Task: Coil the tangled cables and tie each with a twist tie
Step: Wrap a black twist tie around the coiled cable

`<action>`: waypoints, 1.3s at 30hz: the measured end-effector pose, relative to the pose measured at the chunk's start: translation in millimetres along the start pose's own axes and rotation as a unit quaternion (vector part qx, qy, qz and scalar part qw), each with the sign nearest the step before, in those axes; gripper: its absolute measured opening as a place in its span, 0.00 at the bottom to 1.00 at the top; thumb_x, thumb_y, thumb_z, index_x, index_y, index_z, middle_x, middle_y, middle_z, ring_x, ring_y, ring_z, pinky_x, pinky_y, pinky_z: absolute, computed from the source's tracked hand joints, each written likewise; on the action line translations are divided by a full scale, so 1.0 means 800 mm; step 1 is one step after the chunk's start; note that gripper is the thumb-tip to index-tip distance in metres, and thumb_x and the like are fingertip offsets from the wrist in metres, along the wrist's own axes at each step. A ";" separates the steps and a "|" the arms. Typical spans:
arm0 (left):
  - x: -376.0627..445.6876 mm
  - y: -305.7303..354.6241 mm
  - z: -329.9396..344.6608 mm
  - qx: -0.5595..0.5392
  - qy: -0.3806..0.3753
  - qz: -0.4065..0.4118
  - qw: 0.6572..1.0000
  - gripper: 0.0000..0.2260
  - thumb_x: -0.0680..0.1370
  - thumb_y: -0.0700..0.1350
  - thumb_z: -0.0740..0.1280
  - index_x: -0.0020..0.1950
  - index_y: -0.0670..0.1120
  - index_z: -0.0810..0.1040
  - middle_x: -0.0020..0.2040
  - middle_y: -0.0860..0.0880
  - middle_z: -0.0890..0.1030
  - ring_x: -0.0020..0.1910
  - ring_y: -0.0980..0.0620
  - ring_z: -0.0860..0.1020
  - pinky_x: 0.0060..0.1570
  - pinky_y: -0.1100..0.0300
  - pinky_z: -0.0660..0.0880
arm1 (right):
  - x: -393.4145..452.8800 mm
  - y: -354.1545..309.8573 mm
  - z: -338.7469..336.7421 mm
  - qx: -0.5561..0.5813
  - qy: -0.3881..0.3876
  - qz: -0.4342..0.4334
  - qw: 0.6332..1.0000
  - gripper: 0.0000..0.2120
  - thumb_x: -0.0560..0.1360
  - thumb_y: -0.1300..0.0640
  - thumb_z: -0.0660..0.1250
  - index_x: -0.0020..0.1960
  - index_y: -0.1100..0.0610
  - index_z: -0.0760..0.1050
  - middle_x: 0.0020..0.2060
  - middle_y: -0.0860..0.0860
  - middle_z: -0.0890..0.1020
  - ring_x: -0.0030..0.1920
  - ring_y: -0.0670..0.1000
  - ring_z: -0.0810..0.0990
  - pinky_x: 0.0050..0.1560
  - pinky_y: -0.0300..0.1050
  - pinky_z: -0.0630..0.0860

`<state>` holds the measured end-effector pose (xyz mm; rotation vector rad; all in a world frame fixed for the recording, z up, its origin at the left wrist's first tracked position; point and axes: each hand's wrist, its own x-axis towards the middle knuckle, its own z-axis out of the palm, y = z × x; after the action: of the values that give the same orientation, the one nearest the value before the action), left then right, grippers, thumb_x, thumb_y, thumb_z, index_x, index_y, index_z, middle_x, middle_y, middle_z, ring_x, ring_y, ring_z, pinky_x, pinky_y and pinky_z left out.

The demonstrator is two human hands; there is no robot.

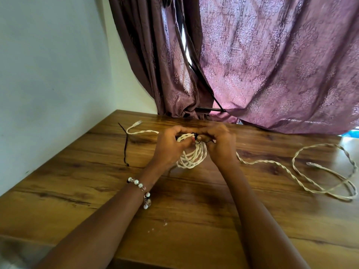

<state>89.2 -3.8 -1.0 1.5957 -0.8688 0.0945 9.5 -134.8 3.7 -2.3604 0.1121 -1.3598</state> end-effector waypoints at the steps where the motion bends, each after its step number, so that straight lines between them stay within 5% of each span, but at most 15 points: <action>1: 0.001 0.000 0.000 0.009 0.000 0.003 1.000 0.10 0.72 0.39 0.73 0.53 0.45 0.82 0.47 0.50 0.84 0.46 0.56 0.82 0.50 0.57 0.80 | 0.001 -0.001 -0.004 0.000 -0.015 -0.017 1.000 0.10 0.66 0.67 0.72 0.45 0.58 0.84 0.36 0.52 0.84 0.40 0.51 0.76 0.42 0.30 0.67; 4: 0.000 0.000 -0.001 0.047 -0.005 0.011 0.999 0.10 0.72 0.39 0.73 0.53 0.44 0.82 0.48 0.48 0.84 0.46 0.56 0.82 0.49 0.60 0.79 | 0.003 -0.003 -0.008 0.003 -0.066 -0.050 0.997 0.06 0.69 0.62 0.71 0.45 0.58 0.85 0.36 0.51 0.85 0.36 0.53 0.79 0.41 0.43 0.71; 9: 0.002 0.000 0.000 0.105 -0.012 0.024 0.994 0.11 0.71 0.41 0.74 0.53 0.43 0.82 0.48 0.48 0.84 0.46 0.54 0.82 0.49 0.54 0.79 | 0.006 0.001 -0.008 -0.061 -0.082 -0.075 0.992 0.07 0.69 0.60 0.71 0.46 0.57 0.84 0.34 0.51 0.83 0.38 0.53 0.76 0.41 0.37 0.64; 18: 0.001 0.001 0.004 0.112 -0.012 0.033 0.993 0.12 0.72 0.41 0.73 0.54 0.42 0.82 0.50 0.48 0.84 0.49 0.54 0.80 0.53 0.59 0.77 | 0.004 -0.008 -0.003 -0.111 -0.088 -0.114 0.983 0.06 0.68 0.60 0.65 0.34 0.61 0.77 0.31 0.51 0.77 0.38 0.51 0.70 0.38 0.34 0.54; 22: 0.003 -0.006 -0.002 0.063 0.003 -0.002 0.998 0.09 0.72 0.41 0.72 0.52 0.45 0.83 0.47 0.50 0.84 0.46 0.55 0.82 0.50 0.54 0.79 | 0.004 0.000 -0.004 0.010 -0.090 0.018 0.996 0.02 0.72 0.62 0.71 0.45 0.60 0.81 0.37 0.48 0.77 0.40 0.48 0.74 0.37 0.27 0.63; 28: 0.000 -0.004 -0.004 0.012 -0.009 0.004 1.000 0.10 0.73 0.38 0.72 0.53 0.49 0.82 0.43 0.57 0.82 0.43 0.65 0.81 0.46 0.66 0.78 | 0.004 -0.008 -0.010 0.073 -0.108 0.099 0.986 0.08 0.68 0.67 0.75 0.46 0.62 0.84 0.34 0.47 0.80 0.34 0.32 0.76 0.35 0.25 0.69; 31: 0.002 -0.011 -0.003 0.022 -0.007 0.001 1.000 0.09 0.73 0.39 0.72 0.53 0.45 0.83 0.47 0.51 0.84 0.46 0.58 0.82 0.48 0.59 0.79 | 0.004 -0.009 -0.009 0.101 -0.083 0.143 0.981 0.08 0.68 0.70 0.73 0.45 0.61 0.84 0.35 0.45 0.81 0.32 0.34 0.77 0.35 0.26 0.71; 35: 0.003 -0.014 -0.002 0.027 -0.014 0.005 1.000 0.10 0.73 0.40 0.72 0.54 0.44 0.83 0.49 0.49 0.84 0.47 0.56 0.82 0.50 0.55 0.80 | 0.002 -0.011 -0.013 0.143 -0.084 0.191 0.967 0.07 0.69 0.71 0.72 0.43 0.60 0.83 0.36 0.50 0.83 0.36 0.48 0.80 0.41 0.46 0.78; 39: 0.004 -0.017 -0.003 0.016 -0.023 0.003 1.000 0.10 0.73 0.40 0.72 0.54 0.44 0.83 0.49 0.49 0.85 0.48 0.56 0.82 0.51 0.54 0.79 | 0.001 -0.014 -0.015 0.161 -0.095 0.203 0.961 0.07 0.69 0.72 0.70 0.43 0.63 0.82 0.39 0.56 0.84 0.36 0.47 0.79 0.42 0.41 0.78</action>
<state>100.6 -3.6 -9.8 1.6314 -0.9114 0.0773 -1.7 -128.8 14.3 -2.0375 0.2781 -0.8778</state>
